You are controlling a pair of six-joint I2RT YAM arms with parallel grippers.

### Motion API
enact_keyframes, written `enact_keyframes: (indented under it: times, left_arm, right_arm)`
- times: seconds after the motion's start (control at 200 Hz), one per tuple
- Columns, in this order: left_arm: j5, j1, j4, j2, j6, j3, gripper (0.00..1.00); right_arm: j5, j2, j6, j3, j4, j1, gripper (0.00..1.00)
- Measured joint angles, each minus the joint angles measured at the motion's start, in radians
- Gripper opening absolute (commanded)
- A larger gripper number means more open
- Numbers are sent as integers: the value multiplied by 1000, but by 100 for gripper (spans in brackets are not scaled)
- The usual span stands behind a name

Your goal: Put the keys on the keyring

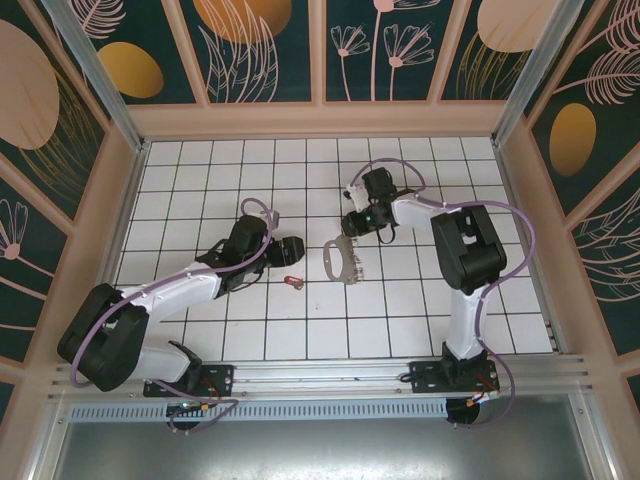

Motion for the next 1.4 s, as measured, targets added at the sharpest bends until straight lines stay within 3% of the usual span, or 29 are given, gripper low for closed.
enact_keyframes:
  times: [0.841, 0.931, 1.106, 1.401]
  left_arm:
    - [-1, 2, -16, -60, 26, -21, 78]
    - [-1, 2, -16, -60, 26, -21, 78]
    - [-5, 2, -16, -72, 25, -29, 73]
    - [-8, 3, -11, -46, 25, -30, 70]
  right_arm:
    - [-5, 33, -26, 46, -34, 70, 35]
    - [-19, 33, -26, 46, -35, 85, 31]
    - [-42, 33, -36, 46, -39, 111, 7]
    - [-69, 29, -27, 24, -7, 106, 0]
